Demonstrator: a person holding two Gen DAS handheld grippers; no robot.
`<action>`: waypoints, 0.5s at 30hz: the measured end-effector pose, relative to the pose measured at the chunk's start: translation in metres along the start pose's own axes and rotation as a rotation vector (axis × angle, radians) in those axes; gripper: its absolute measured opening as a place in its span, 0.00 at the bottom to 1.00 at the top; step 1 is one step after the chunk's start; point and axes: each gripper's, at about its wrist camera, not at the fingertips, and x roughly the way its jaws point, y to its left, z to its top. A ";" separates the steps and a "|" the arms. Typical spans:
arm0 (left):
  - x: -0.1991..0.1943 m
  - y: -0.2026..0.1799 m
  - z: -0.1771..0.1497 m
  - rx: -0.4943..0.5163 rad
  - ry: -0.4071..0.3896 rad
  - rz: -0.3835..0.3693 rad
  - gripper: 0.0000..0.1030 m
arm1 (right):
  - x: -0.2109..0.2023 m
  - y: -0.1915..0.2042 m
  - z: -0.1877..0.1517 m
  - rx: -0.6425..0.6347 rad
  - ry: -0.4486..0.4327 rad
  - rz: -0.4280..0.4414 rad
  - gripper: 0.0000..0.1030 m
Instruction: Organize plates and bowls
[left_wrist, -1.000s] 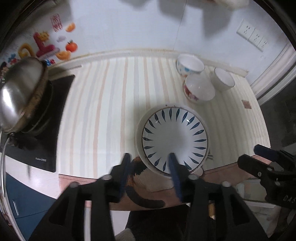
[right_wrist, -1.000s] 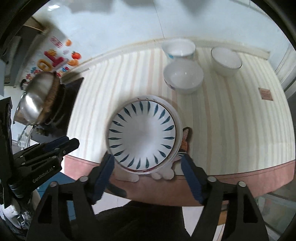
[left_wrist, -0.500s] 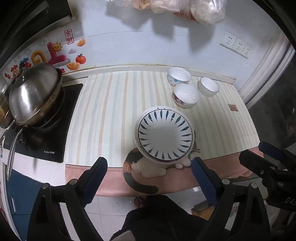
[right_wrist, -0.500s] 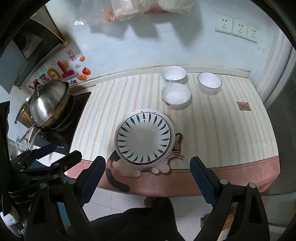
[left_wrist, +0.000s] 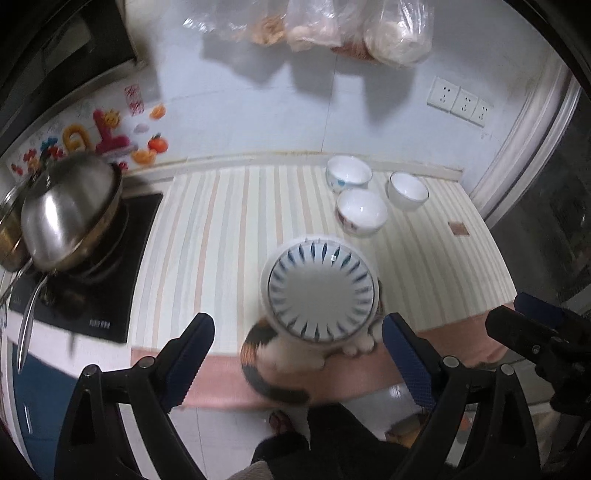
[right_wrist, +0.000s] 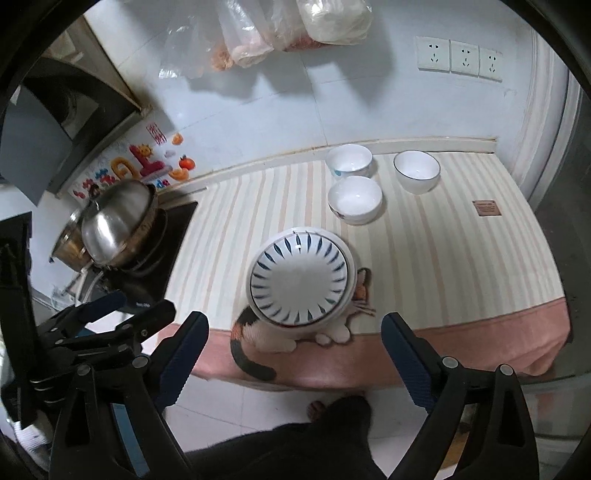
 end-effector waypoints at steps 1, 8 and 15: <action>0.007 -0.003 0.009 0.000 -0.017 -0.006 0.91 | 0.003 -0.006 0.005 0.010 -0.006 0.005 0.94; 0.084 -0.025 0.073 0.028 -0.017 0.005 0.91 | 0.068 -0.068 0.066 0.075 0.024 0.007 0.94; 0.206 -0.030 0.135 -0.026 0.144 0.048 0.85 | 0.181 -0.139 0.134 0.123 0.156 -0.010 0.90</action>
